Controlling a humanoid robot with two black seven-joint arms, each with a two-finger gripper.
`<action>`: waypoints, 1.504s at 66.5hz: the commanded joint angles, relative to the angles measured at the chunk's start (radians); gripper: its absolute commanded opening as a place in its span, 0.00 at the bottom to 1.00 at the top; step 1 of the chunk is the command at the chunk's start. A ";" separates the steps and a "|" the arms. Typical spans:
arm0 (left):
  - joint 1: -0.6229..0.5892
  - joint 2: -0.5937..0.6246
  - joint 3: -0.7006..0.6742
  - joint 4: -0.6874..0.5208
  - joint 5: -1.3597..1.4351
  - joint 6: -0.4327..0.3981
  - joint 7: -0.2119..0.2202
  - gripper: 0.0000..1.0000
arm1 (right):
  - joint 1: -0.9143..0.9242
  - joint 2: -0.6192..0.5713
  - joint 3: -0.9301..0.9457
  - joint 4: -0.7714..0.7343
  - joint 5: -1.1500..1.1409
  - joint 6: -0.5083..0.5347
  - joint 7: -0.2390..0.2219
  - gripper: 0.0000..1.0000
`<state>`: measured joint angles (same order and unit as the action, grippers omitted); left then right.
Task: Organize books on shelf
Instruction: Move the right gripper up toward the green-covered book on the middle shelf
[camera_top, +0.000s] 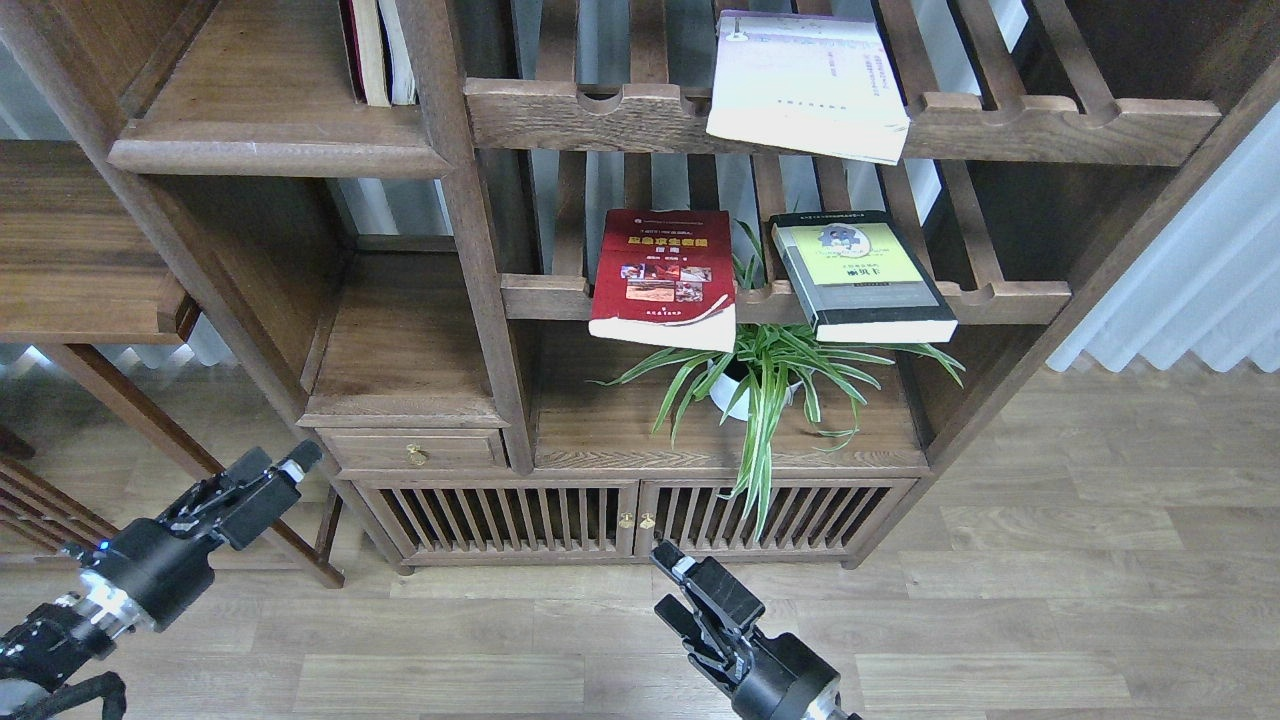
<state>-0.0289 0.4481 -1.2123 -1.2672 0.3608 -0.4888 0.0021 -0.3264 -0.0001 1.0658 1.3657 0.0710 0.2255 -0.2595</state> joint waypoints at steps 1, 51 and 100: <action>-0.052 0.000 0.002 0.040 0.001 0.000 0.009 1.00 | 0.029 0.000 0.002 -0.007 -0.004 0.002 0.000 0.99; -0.071 -0.003 -0.042 0.078 -0.054 0.000 0.108 1.00 | 0.253 -0.037 -0.035 -0.227 -0.004 0.263 -0.004 0.99; -0.031 -0.043 -0.230 0.157 -0.155 0.000 0.107 1.00 | 0.322 -0.031 -0.098 -0.307 -0.004 0.263 -0.006 0.99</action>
<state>-0.0575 0.4271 -1.4418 -1.1268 0.2086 -0.4886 0.1088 0.0140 -0.0214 0.9879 1.0487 0.0681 0.4890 -0.2613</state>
